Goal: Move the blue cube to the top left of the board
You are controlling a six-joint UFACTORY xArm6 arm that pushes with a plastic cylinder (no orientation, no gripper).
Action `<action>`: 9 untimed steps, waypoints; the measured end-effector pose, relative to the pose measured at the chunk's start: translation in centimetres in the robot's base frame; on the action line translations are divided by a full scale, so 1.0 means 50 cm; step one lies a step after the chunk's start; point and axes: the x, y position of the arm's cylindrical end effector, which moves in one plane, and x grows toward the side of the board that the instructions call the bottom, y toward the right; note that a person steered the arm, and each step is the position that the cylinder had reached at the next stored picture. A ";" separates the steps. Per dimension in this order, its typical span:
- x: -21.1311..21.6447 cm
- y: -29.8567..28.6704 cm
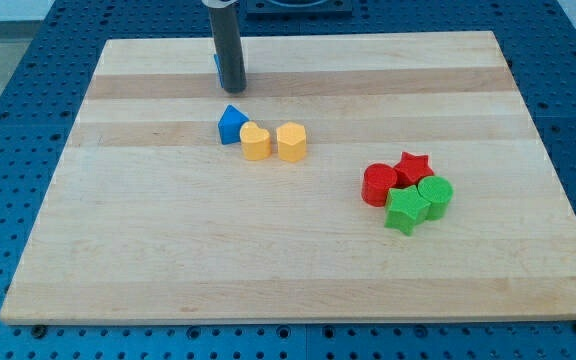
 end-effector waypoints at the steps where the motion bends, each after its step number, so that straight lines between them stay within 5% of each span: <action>1: -0.011 0.014; 5: -0.085 0.004; 9: -0.124 -0.159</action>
